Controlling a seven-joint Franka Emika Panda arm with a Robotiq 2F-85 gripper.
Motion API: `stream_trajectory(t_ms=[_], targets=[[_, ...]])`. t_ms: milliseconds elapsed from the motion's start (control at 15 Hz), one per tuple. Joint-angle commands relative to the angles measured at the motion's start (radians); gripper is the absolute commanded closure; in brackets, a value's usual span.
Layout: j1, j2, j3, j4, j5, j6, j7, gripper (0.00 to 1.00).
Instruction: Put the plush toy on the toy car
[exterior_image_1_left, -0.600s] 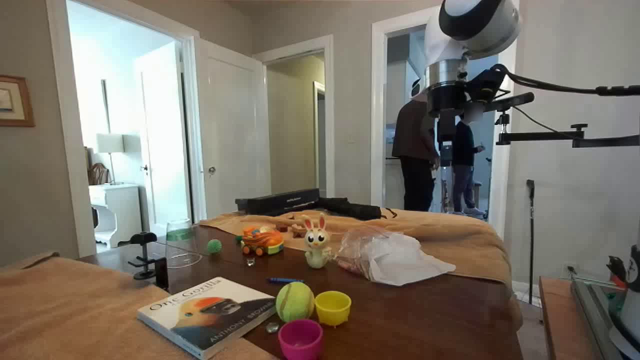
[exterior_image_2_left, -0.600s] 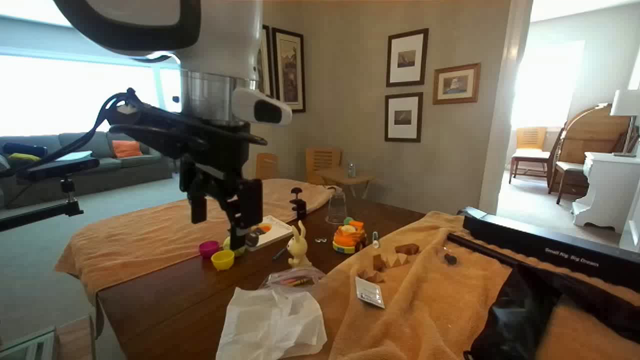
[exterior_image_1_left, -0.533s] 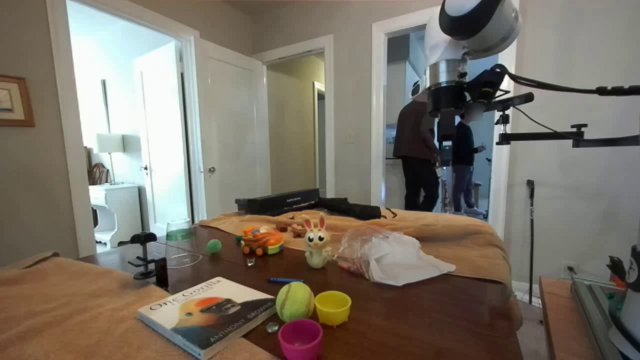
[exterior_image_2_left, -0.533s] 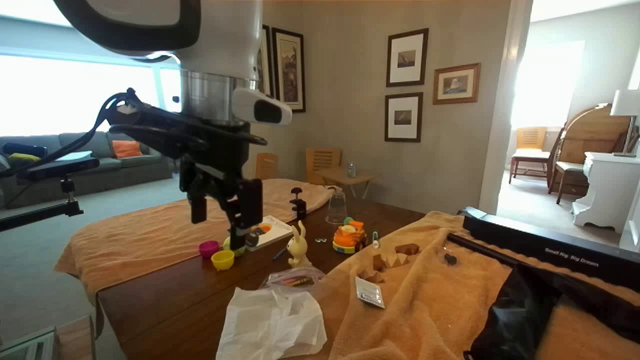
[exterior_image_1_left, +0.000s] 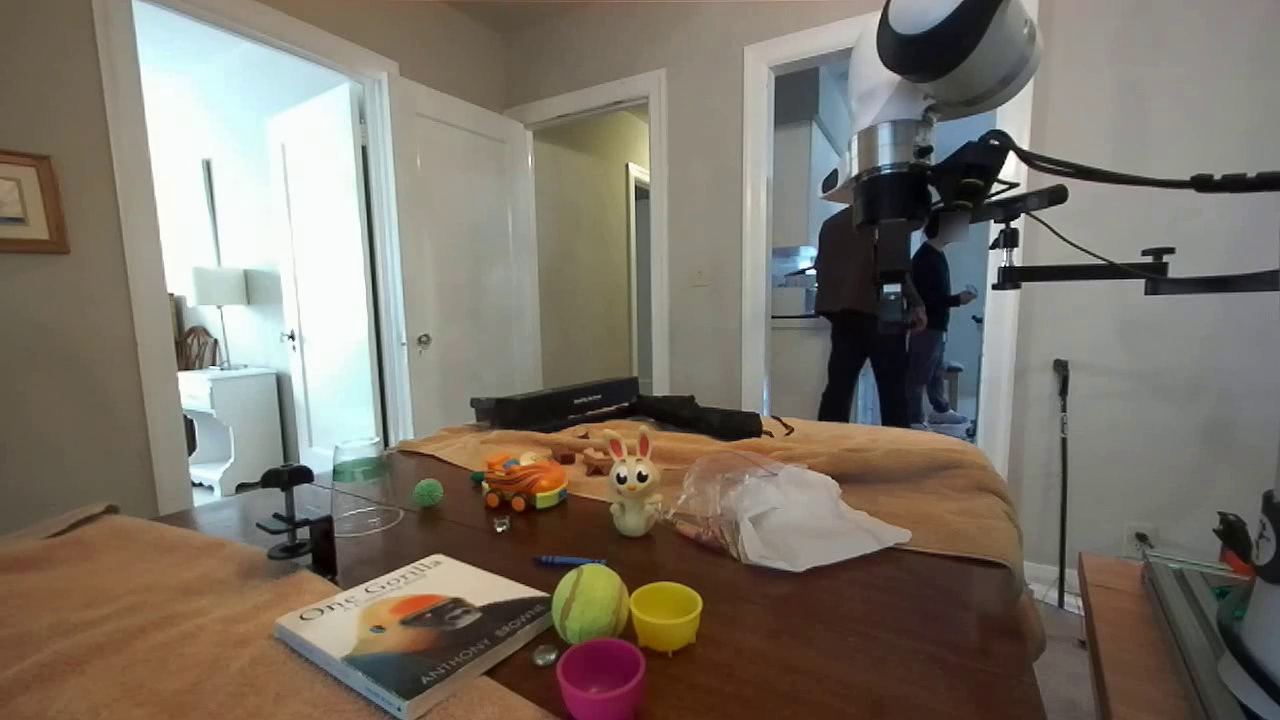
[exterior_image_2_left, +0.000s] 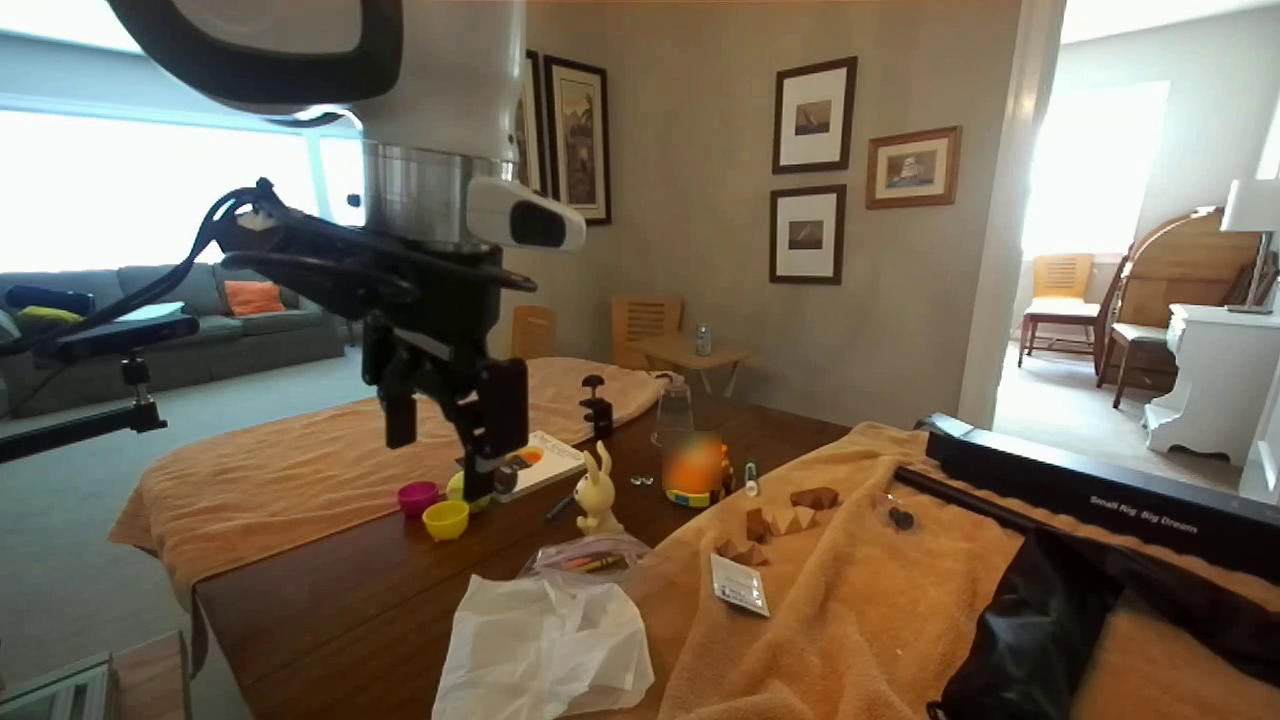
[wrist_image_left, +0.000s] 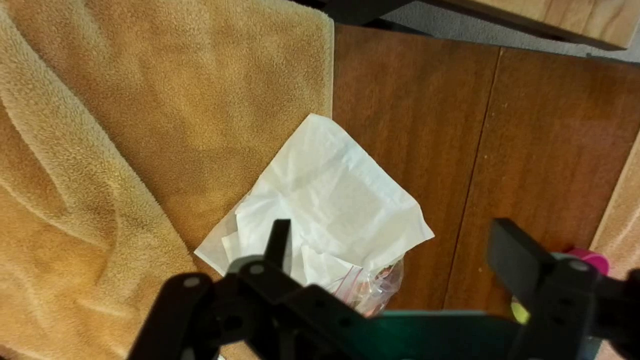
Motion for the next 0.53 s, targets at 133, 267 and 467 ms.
stream_trajectory(t_ms=[133, 267, 467], targets=[[0.027, 0.151, -0.016, -0.035, 0.047, 0.303, -0.08, 0.0], [0.064, 0.219, -0.013, -0.049, 0.087, 0.413, -0.126, 0.0], [0.129, 0.306, -0.009, -0.06, 0.173, 0.55, -0.232, 0.0]])
